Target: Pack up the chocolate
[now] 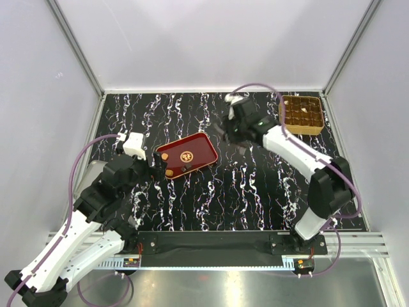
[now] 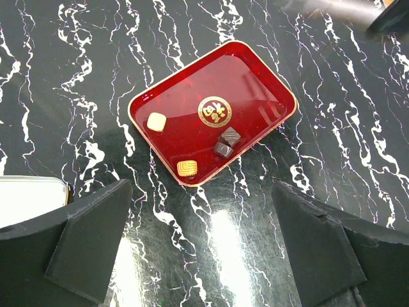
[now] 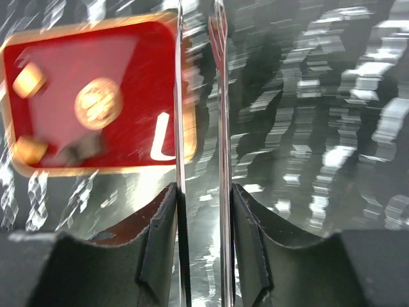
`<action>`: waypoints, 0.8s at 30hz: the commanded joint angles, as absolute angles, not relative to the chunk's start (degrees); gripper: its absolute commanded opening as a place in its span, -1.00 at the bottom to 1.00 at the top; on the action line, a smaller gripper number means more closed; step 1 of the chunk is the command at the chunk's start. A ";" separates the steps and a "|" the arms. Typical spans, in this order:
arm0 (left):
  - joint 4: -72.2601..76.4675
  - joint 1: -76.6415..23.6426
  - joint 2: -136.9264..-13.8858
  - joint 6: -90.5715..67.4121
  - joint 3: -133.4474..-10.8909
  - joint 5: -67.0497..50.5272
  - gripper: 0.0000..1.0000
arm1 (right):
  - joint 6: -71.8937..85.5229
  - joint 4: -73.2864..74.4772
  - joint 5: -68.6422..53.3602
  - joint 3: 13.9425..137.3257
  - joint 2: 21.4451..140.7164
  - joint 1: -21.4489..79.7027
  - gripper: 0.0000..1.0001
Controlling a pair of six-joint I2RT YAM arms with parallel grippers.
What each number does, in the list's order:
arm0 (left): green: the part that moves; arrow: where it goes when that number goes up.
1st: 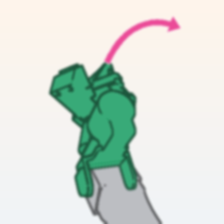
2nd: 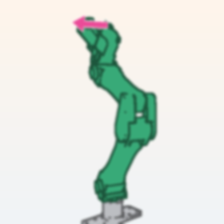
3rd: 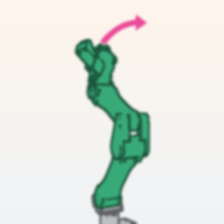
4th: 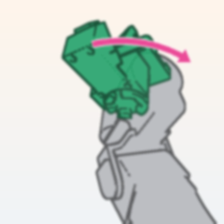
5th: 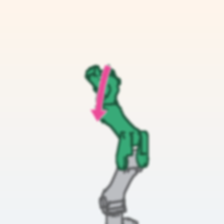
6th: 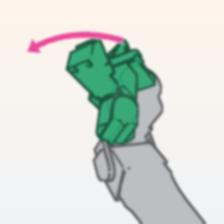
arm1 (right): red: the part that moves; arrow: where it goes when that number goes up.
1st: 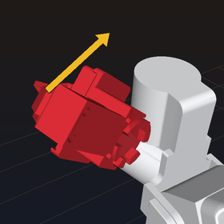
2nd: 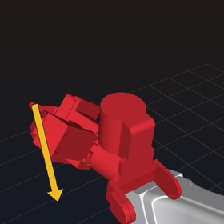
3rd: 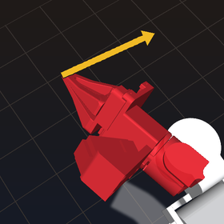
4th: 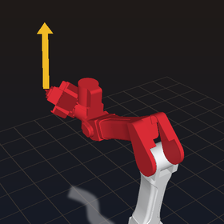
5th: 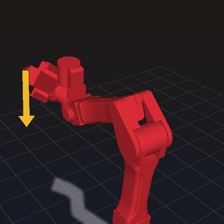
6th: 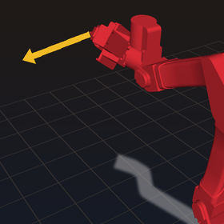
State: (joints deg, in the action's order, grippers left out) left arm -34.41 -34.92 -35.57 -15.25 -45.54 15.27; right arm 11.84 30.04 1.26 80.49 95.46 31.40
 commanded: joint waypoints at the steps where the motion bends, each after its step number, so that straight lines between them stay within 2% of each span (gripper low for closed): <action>1: -32.17 -34.80 -35.16 -15.03 -45.88 16.17 0.98 | 8.54 20.84 -1.93 78.40 94.13 37.16 -0.11; 8: -32.34 -34.80 -34.89 -15.12 -45.88 16.17 0.98 | 2.82 16.26 -1.94 80.68 101.94 48.77 -0.07; 16: -32.34 -34.80 -34.37 -15.12 -45.88 16.44 0.98 | 0.26 16.61 -1.41 86.92 109.50 52.47 0.00; 24: -32.26 -34.80 -34.28 -15.03 -45.88 16.26 0.98 | -3.43 17.93 2.81 88.60 111.88 54.93 0.03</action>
